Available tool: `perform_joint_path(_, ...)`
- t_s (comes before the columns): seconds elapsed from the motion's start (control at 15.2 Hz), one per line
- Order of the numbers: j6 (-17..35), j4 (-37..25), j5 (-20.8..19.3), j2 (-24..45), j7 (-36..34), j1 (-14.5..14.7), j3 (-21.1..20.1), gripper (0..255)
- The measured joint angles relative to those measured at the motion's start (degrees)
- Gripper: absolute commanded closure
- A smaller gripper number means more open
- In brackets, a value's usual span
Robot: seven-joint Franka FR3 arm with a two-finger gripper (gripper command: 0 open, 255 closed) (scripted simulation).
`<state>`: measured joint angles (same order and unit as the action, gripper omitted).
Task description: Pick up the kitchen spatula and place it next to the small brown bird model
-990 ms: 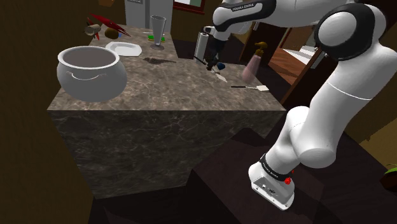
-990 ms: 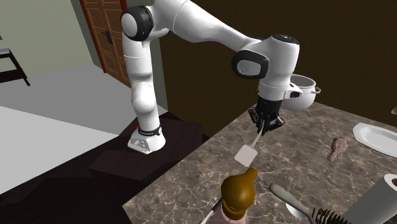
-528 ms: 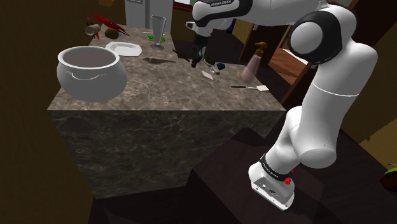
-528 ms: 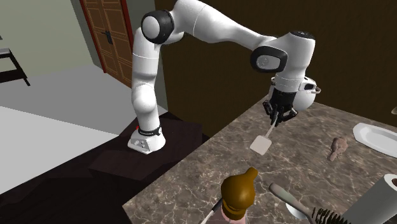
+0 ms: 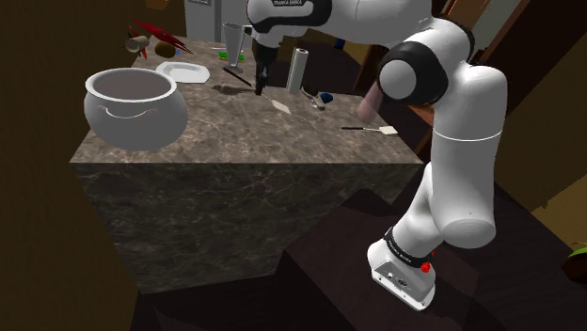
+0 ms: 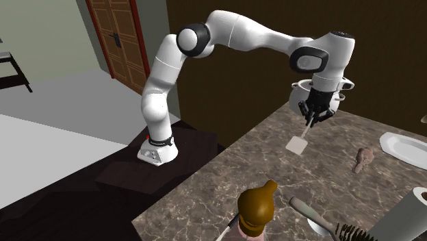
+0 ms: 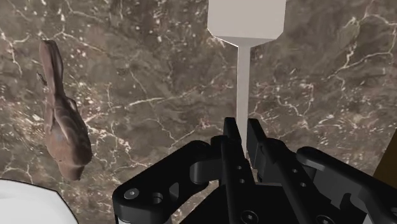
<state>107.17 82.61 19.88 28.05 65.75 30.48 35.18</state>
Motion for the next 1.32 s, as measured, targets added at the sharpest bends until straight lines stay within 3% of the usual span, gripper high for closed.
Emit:
perform_joint_path(0.2,-3.65,-9.86,2.14,6.32,-1.87,-2.12,-1.66,255)
perform_joint_path(0.33,-3.67,-11.27,2.65,7.75,-2.15,-2.48,-2.08,255)
perform_joint_path(1.32,5.67,-4.09,4.53,10.49,-0.48,-1.67,-3.28,255)
